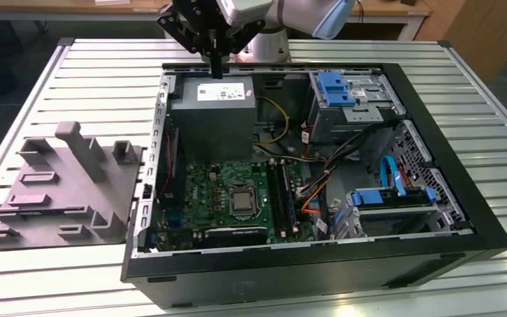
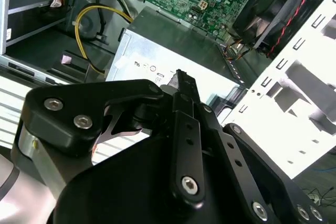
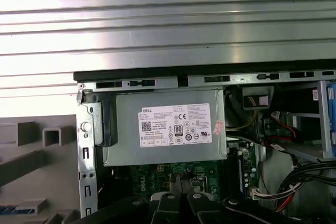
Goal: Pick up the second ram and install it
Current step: 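Reach for the second ram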
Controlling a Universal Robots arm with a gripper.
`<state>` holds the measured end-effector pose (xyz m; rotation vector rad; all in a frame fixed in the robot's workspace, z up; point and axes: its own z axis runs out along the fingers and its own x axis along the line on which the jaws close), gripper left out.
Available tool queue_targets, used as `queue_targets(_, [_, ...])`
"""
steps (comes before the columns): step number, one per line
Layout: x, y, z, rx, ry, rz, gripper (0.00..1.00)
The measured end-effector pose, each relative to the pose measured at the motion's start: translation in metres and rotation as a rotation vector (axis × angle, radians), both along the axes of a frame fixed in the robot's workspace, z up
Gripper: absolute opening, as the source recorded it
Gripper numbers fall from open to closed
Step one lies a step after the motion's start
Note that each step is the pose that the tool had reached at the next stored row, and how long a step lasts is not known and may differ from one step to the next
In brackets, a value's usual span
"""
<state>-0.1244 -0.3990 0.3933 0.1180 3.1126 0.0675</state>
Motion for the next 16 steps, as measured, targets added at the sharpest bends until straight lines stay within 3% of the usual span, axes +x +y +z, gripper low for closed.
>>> queue_targets(16, [-0.035, 0.0001, -0.0013, 0.0004, -0.0001, 0.0, 0.1])
